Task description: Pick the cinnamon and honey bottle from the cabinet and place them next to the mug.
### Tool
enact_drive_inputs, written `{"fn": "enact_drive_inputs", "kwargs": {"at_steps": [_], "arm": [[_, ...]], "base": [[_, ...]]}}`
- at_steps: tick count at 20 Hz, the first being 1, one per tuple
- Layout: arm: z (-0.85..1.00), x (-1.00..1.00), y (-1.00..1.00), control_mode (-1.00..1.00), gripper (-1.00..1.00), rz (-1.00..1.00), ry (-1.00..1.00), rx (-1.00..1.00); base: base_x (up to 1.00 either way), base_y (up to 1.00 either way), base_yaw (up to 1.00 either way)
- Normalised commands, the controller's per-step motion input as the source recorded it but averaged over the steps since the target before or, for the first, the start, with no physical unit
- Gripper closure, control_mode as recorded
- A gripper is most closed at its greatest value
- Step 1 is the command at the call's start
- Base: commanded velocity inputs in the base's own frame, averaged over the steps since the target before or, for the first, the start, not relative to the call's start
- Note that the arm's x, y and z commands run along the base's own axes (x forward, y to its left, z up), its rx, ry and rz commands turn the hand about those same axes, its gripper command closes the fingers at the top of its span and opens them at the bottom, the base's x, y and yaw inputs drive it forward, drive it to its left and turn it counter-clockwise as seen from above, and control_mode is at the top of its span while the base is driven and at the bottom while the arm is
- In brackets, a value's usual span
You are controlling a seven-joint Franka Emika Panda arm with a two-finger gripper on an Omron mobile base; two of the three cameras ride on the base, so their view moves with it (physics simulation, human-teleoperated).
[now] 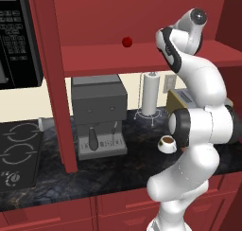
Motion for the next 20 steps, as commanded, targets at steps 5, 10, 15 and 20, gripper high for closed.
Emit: {"fn": "enact_drive_inputs", "kwargs": {"at_steps": [5,10,15,20], "arm": [[0.0,0.0,0.0,-1.0,1.0,0.0,0.0,0.0],[0.0,0.0,0.0,-1.0,1.0,0.0,0.0,0.0],[0.0,-0.08,0.0,-1.0,1.0,0.0,0.0,0.0],[0.0,-0.87,0.0,-1.0,1.0,0.0,-0.01,0.04]], "base": [[0.0,0.0,0.0],[0.0,0.0,0.0],[0.0,0.0,0.0],[0.0,0.0,0.0]]}}
